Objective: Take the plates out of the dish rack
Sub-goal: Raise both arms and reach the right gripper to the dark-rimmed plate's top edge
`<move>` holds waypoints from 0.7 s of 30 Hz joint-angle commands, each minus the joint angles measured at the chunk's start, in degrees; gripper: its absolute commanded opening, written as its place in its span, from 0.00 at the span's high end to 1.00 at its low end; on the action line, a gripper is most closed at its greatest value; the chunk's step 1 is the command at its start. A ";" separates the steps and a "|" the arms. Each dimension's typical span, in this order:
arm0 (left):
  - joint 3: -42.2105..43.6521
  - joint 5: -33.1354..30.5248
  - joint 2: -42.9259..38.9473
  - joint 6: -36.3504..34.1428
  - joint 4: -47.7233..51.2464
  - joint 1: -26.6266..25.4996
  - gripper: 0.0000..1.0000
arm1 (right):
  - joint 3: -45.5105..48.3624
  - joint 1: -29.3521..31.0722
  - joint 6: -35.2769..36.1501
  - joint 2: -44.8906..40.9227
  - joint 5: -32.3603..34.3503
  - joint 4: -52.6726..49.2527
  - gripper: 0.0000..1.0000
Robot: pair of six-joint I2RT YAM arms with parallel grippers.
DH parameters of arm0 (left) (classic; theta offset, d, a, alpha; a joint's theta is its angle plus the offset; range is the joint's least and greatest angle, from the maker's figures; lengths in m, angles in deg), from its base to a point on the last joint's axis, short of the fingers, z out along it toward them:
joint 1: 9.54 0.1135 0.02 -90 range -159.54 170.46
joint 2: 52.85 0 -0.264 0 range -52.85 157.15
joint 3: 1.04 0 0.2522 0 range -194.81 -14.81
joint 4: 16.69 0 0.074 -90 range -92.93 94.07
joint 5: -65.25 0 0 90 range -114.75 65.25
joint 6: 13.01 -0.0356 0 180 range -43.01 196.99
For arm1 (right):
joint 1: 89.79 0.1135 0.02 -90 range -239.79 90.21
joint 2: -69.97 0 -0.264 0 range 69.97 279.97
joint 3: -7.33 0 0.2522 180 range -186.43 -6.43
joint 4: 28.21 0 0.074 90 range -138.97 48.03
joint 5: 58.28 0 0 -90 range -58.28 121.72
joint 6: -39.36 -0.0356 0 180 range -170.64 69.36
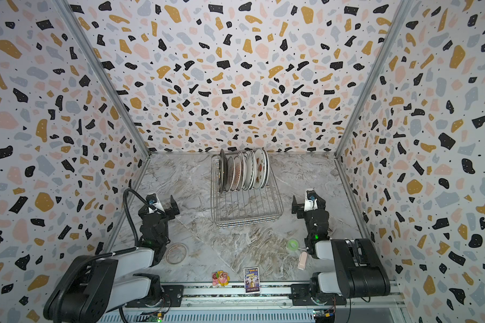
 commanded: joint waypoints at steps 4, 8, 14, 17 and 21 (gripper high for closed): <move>-0.08 4.47 -11.94 5.91 4.92 -0.16 0.00 | -0.18 1.53 0.91 -15.81 -2.59 -10.79 0.01; -0.30 -3.83 -18.97 29.42 11.77 -0.16 0.00 | -0.96 1.88 -8.03 -25.16 -1.89 -18.14 0.01; 0.56 8.93 -23.99 36.85 8.21 -0.16 0.00 | -5.53 1.40 -25.23 -33.66 -0.26 -31.80 0.01; 1.17 17.20 -24.61 37.79 3.29 -0.16 0.00 | -5.01 1.18 -26.28 -34.85 -7.68 -27.93 0.01; 1.64 17.89 -23.77 44.03 2.18 -0.16 0.00 | -0.82 0.57 -36.28 -32.79 -16.37 -13.86 0.01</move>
